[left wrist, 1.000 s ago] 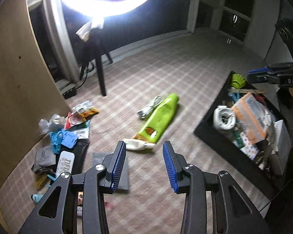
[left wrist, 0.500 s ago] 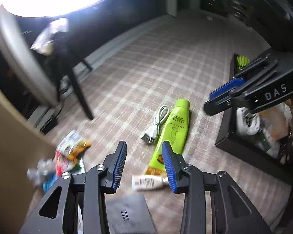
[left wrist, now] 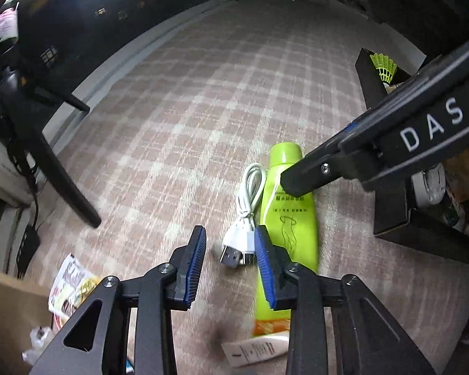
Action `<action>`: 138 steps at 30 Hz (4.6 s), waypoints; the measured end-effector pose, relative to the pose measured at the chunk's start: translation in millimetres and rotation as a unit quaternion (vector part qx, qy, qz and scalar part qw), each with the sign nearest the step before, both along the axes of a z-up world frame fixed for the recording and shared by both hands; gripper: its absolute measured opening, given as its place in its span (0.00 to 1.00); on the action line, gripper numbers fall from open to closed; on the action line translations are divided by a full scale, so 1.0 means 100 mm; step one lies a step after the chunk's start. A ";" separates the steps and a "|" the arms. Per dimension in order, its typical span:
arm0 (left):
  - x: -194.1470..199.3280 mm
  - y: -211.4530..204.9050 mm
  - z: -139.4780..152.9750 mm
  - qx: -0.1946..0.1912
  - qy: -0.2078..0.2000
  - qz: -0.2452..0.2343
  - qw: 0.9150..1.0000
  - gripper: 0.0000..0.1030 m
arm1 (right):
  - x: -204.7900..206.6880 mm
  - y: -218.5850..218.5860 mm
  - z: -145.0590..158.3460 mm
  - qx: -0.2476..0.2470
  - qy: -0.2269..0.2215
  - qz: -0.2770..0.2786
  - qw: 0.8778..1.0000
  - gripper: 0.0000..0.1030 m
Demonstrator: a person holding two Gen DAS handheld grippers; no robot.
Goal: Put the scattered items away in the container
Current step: 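Grasp white USB cable with left tool while right tool grasps lime-green bottle, then carry cable and bottle over black container and open both tools to drop them, then move left tool toward grey packet while right tool approaches white tube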
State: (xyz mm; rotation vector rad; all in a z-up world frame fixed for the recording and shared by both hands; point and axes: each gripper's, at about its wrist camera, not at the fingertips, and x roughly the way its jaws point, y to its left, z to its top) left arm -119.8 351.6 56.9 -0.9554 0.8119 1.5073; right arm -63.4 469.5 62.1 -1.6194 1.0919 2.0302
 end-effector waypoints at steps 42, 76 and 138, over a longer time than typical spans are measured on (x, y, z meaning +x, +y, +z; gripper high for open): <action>0.36 -0.72 1.06 0.123 0.026 0.116 0.985 0.20 | 1.05 0.10 1.23 0.088 0.234 -0.016 0.968 0.27; 2.87 0.31 1.50 0.156 -0.015 -0.056 0.986 0.20 | 3.94 0.66 1.82 0.191 0.169 -0.158 0.954 0.27; 1.08 -1.99 0.70 0.037 0.025 0.326 0.944 0.25 | 0.76 -1.15 0.84 0.200 0.135 0.365 0.899 0.37</action>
